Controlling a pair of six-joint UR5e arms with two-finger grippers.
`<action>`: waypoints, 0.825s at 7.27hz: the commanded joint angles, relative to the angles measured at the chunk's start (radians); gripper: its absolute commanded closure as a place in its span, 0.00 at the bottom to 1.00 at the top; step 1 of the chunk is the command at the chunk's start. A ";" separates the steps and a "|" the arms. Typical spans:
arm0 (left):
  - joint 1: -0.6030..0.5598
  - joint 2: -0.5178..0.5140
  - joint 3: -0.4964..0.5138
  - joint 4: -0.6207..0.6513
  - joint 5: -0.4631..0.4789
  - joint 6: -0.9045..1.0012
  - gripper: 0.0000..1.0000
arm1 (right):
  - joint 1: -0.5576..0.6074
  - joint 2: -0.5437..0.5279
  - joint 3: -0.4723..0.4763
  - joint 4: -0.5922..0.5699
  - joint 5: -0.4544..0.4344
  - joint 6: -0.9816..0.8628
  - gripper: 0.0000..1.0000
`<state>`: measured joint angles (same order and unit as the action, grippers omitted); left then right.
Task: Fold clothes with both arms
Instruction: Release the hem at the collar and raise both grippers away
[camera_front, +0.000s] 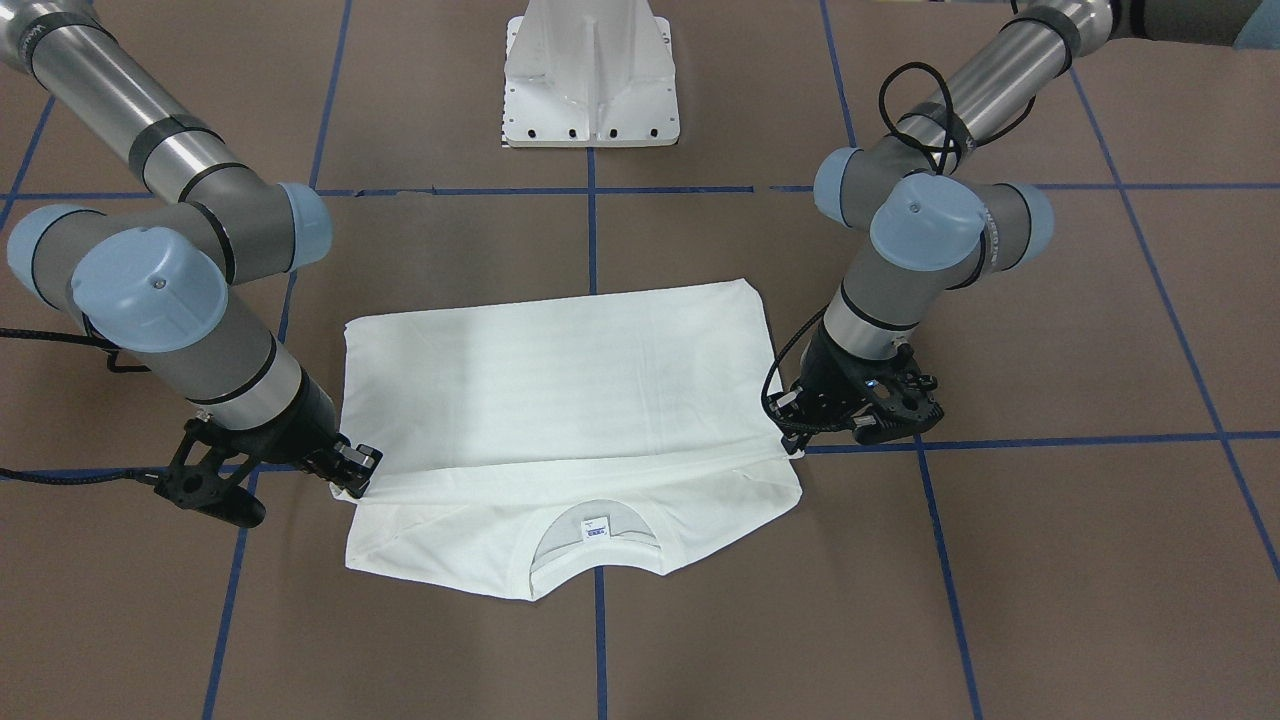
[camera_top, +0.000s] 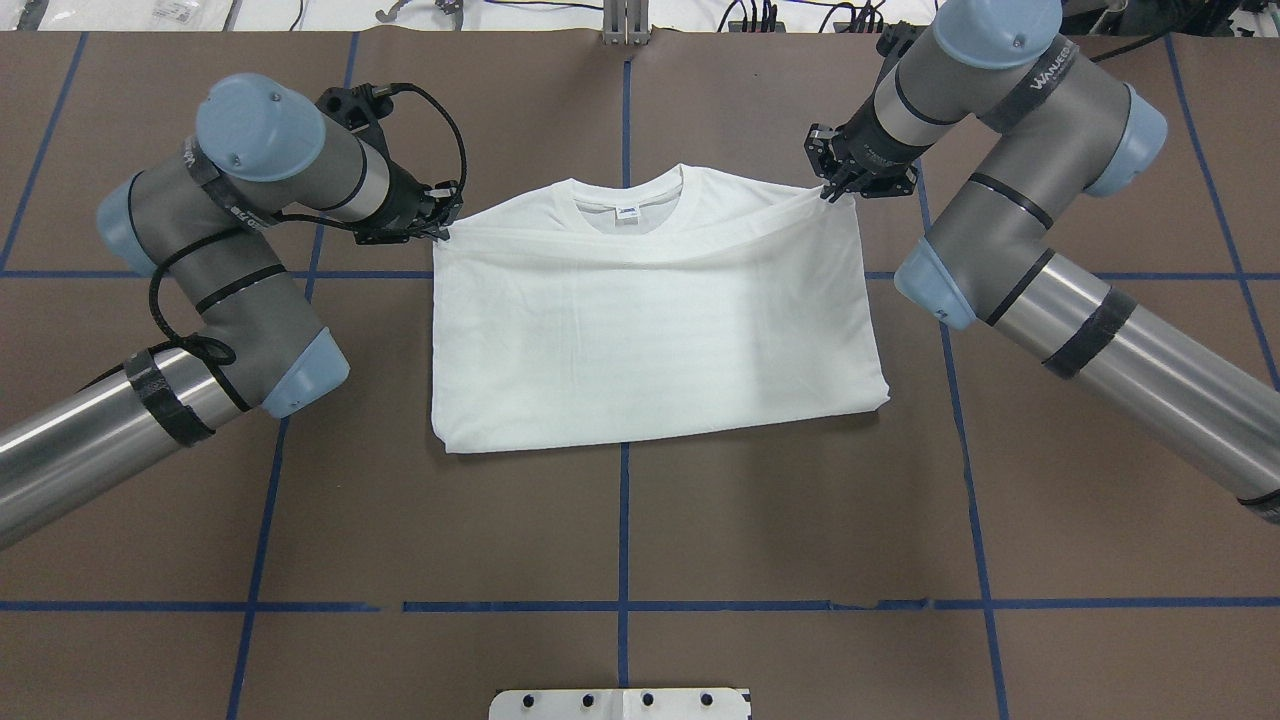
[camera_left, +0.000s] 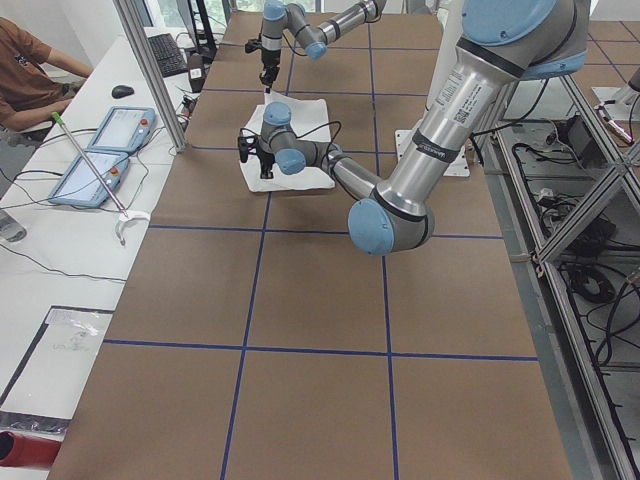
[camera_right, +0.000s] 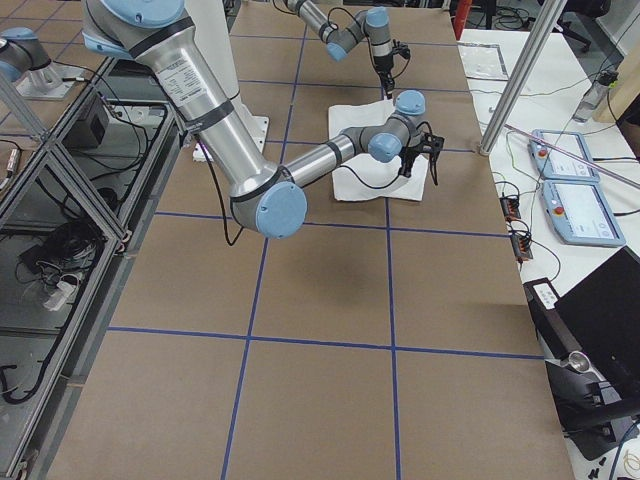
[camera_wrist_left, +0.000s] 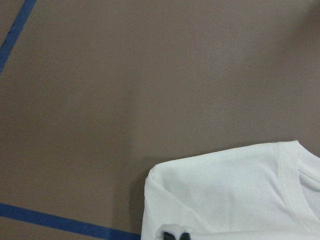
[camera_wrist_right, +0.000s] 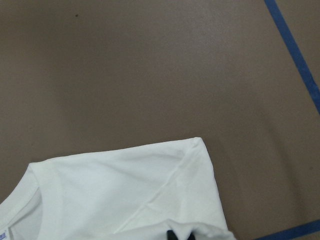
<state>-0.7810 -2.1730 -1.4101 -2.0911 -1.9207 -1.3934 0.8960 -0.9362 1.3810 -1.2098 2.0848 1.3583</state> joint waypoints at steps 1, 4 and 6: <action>-0.006 -0.027 0.039 0.002 0.000 0.004 1.00 | 0.000 0.004 -0.016 0.001 -0.008 -0.002 1.00; -0.043 -0.028 0.052 -0.001 0.000 0.023 1.00 | 0.006 0.011 -0.036 0.003 -0.023 -0.005 1.00; -0.044 -0.039 0.065 0.000 0.000 0.028 1.00 | 0.014 0.026 -0.051 0.003 -0.023 -0.005 1.00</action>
<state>-0.8228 -2.2042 -1.3533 -2.0920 -1.9205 -1.3686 0.9046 -0.9209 1.3403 -1.2064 2.0621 1.3530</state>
